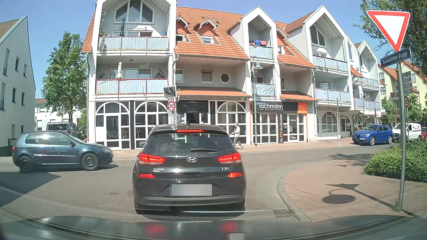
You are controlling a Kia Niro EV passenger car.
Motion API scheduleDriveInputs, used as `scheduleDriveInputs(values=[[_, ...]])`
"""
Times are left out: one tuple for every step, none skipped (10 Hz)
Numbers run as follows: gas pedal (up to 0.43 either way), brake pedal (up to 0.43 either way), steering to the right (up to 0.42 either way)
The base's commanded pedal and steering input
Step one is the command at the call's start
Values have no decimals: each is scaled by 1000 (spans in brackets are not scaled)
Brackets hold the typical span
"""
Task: Follow the waypoints while adhering to traffic rules and regulations
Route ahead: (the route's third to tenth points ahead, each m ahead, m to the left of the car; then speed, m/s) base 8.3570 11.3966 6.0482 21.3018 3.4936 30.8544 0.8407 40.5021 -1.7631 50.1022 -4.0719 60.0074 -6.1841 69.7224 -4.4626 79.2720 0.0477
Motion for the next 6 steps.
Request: scheduleDriveInputs(values=[[0, 250, -18], [0, 250, -18], [0, 250, -18], [0, 244, -18], [0, 250, -18], [0, 250, -19]])
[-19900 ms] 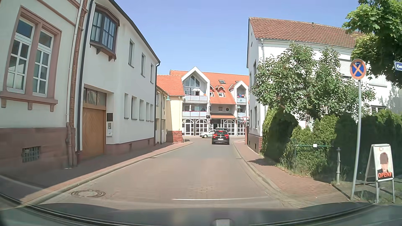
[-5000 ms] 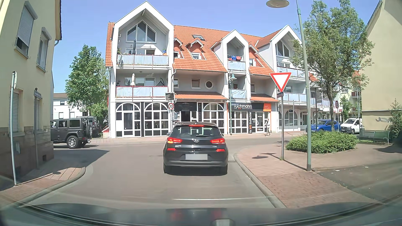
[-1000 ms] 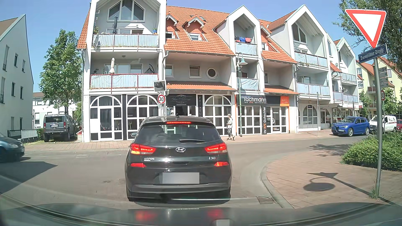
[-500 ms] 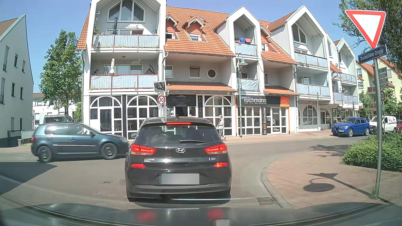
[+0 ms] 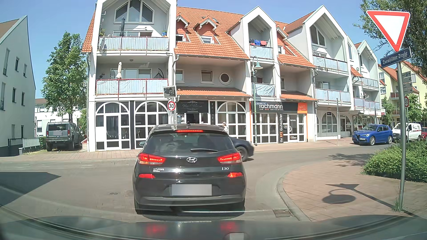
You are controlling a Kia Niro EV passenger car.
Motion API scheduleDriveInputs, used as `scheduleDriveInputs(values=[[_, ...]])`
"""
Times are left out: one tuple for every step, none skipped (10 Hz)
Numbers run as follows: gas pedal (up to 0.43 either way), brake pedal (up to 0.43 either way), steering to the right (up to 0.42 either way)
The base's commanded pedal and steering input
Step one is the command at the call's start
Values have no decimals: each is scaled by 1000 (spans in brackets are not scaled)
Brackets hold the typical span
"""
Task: Follow the waypoints while adhering to traffic rules and regulations
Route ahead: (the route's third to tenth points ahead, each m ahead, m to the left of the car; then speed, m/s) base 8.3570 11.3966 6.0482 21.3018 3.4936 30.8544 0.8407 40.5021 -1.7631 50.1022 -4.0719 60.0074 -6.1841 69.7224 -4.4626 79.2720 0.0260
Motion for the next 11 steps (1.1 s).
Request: scheduleDriveInputs(values=[[0, 250, -18], [0, 250, -19], [0, 250, -18], [0, 250, -18], [0, 250, -18], [0, 250, -19], [0, 250, -18], [0, 250, -18], [0, 250, -19], [0, 250, -18], [0, 250, -18]])
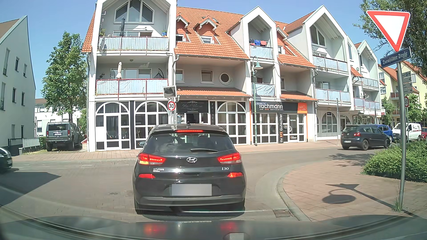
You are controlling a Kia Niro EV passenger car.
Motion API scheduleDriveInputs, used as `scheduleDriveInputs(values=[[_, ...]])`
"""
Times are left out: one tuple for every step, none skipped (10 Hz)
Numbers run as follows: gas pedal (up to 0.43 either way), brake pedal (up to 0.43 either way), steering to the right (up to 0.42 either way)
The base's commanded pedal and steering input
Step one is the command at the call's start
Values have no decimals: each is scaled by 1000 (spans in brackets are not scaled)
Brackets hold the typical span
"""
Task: Follow the waypoints while adhering to traffic rules and regulations
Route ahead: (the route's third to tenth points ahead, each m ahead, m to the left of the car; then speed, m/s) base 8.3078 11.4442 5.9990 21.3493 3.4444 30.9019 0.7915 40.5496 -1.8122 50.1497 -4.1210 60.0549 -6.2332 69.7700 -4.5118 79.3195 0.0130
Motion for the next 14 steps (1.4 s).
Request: scheduleDriveInputs(values=[[0, 250, -18], [0, 250, -19], [0, 250, -19], [0, 250, -19], [0, 250, -19], [0, 250, -18], [0, 250, -19], [0, 250, -18], [0, 250, -18], [0, 250, -18], [0, 250, -18], [0, 250, -18], [0, 250, -18], [0, 250, -18]])
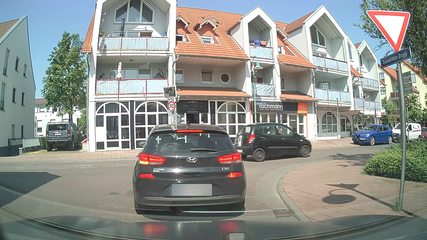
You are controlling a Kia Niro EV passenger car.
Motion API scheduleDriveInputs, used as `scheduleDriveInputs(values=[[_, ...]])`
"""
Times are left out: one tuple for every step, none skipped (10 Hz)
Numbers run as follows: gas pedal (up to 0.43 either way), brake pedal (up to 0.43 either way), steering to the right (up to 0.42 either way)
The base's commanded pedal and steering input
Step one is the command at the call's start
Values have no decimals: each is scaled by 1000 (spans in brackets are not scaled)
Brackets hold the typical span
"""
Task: Follow the waypoints while adhering to traffic rules and regulations
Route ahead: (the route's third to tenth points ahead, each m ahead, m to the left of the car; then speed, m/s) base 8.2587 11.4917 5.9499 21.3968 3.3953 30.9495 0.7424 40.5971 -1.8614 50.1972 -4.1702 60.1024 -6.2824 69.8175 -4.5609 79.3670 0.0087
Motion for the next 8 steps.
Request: scheduleDriveInputs(values=[[0, 250, -18], [0, 250, -19], [0, 250, -18], [0, 250, -18], [0, 250, -19], [0, 250, -19], [0, 250, -18], [0, 250, -19]])
